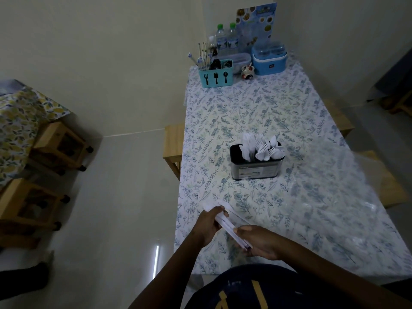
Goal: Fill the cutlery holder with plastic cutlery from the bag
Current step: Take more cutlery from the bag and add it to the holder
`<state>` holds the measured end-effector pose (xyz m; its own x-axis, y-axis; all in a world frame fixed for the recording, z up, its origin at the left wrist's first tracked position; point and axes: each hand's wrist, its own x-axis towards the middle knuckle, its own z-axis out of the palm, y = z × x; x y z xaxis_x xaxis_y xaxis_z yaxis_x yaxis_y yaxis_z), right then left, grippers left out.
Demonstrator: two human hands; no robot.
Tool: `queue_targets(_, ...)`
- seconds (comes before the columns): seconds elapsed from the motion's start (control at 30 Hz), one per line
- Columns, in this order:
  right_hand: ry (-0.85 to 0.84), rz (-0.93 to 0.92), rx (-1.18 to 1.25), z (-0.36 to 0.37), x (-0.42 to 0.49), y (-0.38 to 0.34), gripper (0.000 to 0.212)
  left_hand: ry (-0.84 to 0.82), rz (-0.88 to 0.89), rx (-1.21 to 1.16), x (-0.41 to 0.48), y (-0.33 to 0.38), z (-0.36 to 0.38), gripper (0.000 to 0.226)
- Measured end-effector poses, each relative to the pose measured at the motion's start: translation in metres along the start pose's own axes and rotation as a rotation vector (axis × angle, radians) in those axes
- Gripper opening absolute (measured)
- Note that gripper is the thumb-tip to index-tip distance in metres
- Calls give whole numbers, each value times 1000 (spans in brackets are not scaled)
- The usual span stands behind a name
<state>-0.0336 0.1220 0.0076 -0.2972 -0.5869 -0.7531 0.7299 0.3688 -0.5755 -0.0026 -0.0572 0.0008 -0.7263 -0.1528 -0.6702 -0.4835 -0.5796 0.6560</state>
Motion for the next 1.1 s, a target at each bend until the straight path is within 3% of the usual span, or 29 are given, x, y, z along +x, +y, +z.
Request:
queue_targets(0.1,213,-68,-102,-3,7,-6,24,104,58,16,3,-1,-3,33)
queue_targets(0.23,661,-292,-657,-31,18,-1,7,160,59,41,10,4,-12,28)
queue_targets(0.33,666,-254,-972,-40,27,15,28,150,55,41,11,8,-20,33)
queue_targets(0.43,631,-229,-1128,-44,37,31,29,135,46,30,10,9,-26,22)
queue_targets(0.7,644,-209,-1158,-33,39,30,11,94,16,37,14,8,-42,13)
queue_targets(0.9,746,-308,-829,-14,27,24,13,12,-31,143,23,5,-50,11)
queue_targets(1.1,642,-387,-675,18,13,9,13,-98,-38,173,27,4,-43,21)
